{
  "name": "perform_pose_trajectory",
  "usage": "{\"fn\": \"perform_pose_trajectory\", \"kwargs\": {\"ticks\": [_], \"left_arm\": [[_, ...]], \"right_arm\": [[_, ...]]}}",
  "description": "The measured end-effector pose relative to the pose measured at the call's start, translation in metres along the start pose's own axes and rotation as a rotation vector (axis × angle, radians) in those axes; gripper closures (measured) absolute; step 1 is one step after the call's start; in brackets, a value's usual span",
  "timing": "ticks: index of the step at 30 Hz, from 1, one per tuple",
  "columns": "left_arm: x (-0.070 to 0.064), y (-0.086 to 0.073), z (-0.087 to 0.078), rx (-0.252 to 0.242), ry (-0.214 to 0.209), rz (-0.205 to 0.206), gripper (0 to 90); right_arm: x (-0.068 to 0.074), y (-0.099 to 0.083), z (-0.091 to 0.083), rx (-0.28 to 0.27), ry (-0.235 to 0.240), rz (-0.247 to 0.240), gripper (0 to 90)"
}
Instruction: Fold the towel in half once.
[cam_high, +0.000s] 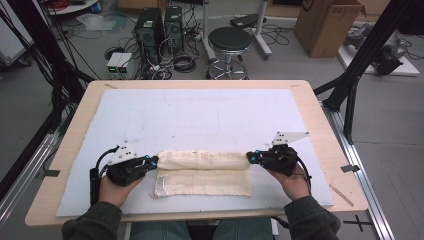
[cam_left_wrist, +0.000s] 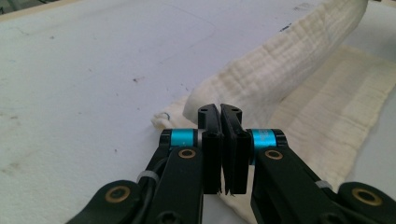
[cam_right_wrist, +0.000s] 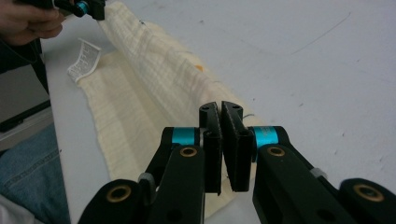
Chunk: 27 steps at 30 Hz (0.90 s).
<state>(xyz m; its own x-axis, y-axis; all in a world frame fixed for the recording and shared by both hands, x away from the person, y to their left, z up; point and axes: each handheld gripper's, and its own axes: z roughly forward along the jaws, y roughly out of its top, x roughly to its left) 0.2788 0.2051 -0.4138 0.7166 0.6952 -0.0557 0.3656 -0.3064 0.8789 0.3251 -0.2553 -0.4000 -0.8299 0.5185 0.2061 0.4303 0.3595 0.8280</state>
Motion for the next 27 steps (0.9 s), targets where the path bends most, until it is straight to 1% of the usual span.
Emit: {"fn": "perform_pose_trajectory", "kwargs": {"ticks": [3, 4, 6, 9, 10, 13, 14, 16, 17, 19, 22, 25, 27], "left_arm": [[-0.002, -0.005, 0.001, 0.016, -0.010, 0.010, 86.7], [-0.003, -0.006, 0.001, 0.015, -0.014, 0.004, 86.7], [-0.003, -0.006, 0.000, 0.016, -0.017, 0.009, 86.7], [-0.003, -0.008, 0.000, 0.025, -0.026, 0.011, 86.5], [-0.003, -0.009, 0.000, 0.026, -0.033, 0.009, 86.4], [-0.007, -0.010, -0.001, 0.033, -0.047, 0.011, 85.2], [-0.008, -0.010, -0.002, 0.033, -0.058, 0.006, 83.0], [-0.009, -0.011, -0.005, 0.033, -0.066, 0.009, 76.1], [-0.008, -0.010, -0.008, 0.020, -0.069, 0.001, 74.1], [-0.006, -0.009, -0.013, -0.005, -0.067, -0.029, 67.9], [-0.002, -0.007, -0.017, -0.028, -0.060, -0.043, 65.8], [-0.001, -0.006, -0.013, -0.018, -0.058, -0.040, 66.2], [0.000, -0.005, -0.006, 0.000, -0.060, -0.034, 67.3]], "right_arm": [[0.001, -0.005, 0.002, 0.014, -0.001, 0.001, 86.8], [0.001, -0.007, 0.002, 0.015, 0.000, 0.003, 86.7], [0.001, -0.009, 0.003, 0.020, -0.001, 0.006, 86.7], [0.002, -0.012, 0.003, 0.013, 0.002, 0.001, 86.6], [0.003, -0.012, 0.002, 0.016, 0.003, 0.005, 86.6], [0.005, -0.014, 0.002, 0.016, 0.004, 0.001, 85.8], [0.005, -0.015, 0.001, 0.014, 0.006, 0.004, 84.7], [0.008, -0.017, -0.001, 0.020, 0.012, 0.010, 81.2], [0.009, -0.018, -0.002, 0.020, 0.007, 0.004, 78.4], [0.010, -0.020, -0.005, 0.013, 0.012, 0.012, 74.7], [0.011, -0.020, -0.010, -0.007, 0.014, 0.017, 71.8], [0.012, -0.021, -0.007, 0.004, 0.026, 0.008, 70.5], [0.013, -0.022, -0.002, 0.019, 0.035, 0.003, 69.7]]}}
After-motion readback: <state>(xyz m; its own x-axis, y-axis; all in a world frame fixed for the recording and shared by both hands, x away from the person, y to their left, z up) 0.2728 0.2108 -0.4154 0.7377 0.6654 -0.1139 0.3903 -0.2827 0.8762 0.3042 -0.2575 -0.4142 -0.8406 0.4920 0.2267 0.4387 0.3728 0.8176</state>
